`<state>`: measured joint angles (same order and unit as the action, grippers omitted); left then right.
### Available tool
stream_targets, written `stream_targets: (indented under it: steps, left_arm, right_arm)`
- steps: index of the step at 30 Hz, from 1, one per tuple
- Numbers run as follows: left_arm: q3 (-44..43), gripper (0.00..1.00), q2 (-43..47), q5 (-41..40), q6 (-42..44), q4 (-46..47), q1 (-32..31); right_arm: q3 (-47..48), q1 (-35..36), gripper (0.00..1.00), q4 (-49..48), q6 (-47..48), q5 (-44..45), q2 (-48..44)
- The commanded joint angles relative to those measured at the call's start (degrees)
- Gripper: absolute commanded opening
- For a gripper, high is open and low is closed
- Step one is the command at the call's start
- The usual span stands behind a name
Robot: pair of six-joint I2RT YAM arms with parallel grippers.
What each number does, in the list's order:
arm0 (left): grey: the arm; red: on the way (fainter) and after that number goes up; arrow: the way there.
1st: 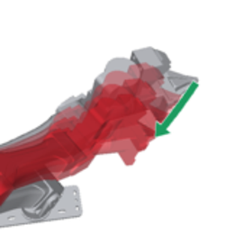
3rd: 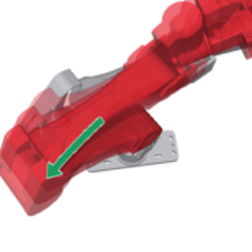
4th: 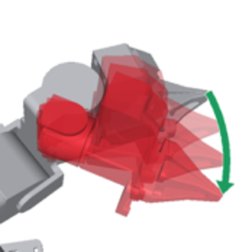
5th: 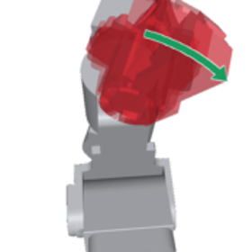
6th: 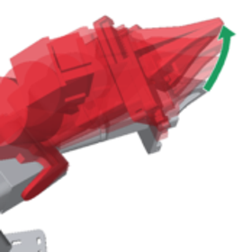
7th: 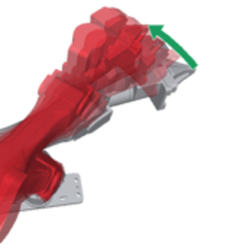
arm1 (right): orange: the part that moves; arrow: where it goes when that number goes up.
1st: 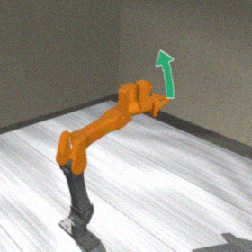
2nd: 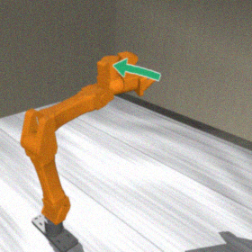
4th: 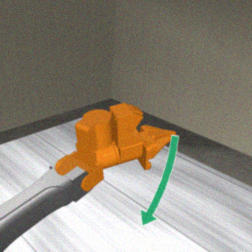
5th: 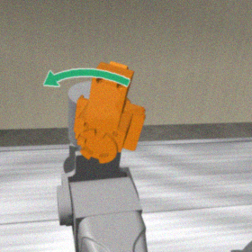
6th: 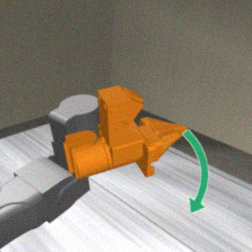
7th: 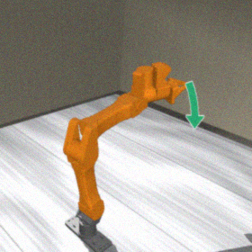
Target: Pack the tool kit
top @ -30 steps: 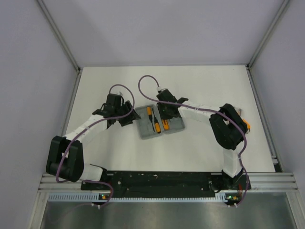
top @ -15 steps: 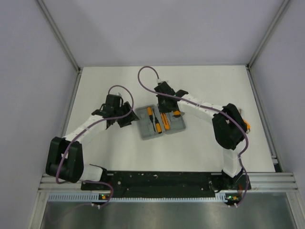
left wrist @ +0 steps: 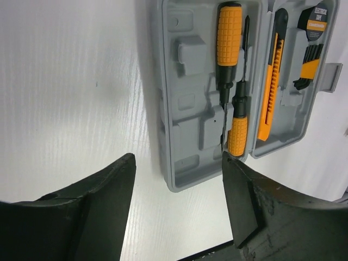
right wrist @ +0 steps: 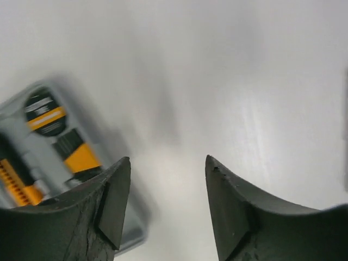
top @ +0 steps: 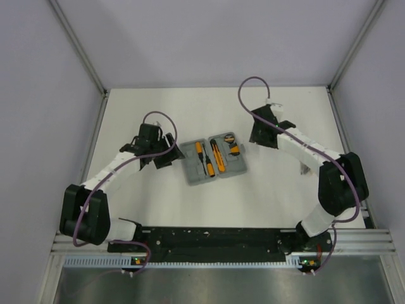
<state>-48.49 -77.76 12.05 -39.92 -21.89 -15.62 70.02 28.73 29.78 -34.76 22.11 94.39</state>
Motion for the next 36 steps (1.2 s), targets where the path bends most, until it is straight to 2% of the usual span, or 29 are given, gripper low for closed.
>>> stream_targets:
  steps: [1, 4, 7, 12, 19, 26, 31, 33, 34, 36]
  left_arm:
    - [-4.4, 0.71, -0.2, 0.2, 2.9, -1.4, 0.3]
    - [-6.0, 0.78, -1.0, 1.0, 4.0, -2.4, 0.3]
    - [-6.9, 0.8, -1.6, 2.0, 5.1, -2.5, 0.2]
    - [-7.4, 0.8, -3.5, 3.2, 6.0, -2.5, 0.2]
    - [-7.5, 0.79, -5.1, 2.6, 7.7, -2.6, 0.3]
    - [-6.3, 0.78, -5.9, 2.1, 8.9, -2.4, 0.4]
    - [-5.4, 0.78, -6.4, 3.4, 8.5, -1.1, 0.6]
    - [-5.7, 0.78, -6.9, 6.5, 7.8, -0.2, 1.2]
    - [-5.9, 0.77, -7.1, 8.2, 7.5, 0.2, 1.6]
    - [-5.9, 0.77, -7.2, 9.5, 7.2, 0.6, 1.9]
  right_arm:
    - [-6.3, -7.9, 0.66, -1.4, -2.4, 7.3, -6.1]
    - [-9.6, -13.0, 0.88, -1.7, -2.2, 10.7, -7.5]
    - [-11.8, -19.0, 0.93, -3.7, -1.0, 8.4, -8.4]
    - [-12.7, -30.6, 0.95, -5.3, 2.6, 4.3, -8.4]
    - [-13.2, -40.5, 0.95, -10.5, 9.0, -7.5, -7.3]
    - [-4.1, -43.1, 0.94, -7.2, 14.4, -17.0, 1.8]
    - [-4.4, -43.1, 0.94, -5.9, 13.4, -19.0, 4.2]
    - [-4.7, -43.1, 0.94, -5.4, 12.9, -18.2, 5.1]
    - [-4.7, -43.1, 0.92, -5.3, 12.9, -17.8, 5.5]
    - [-4.9, -43.1, 0.84, -5.0, 12.8, -17.1, 5.9]
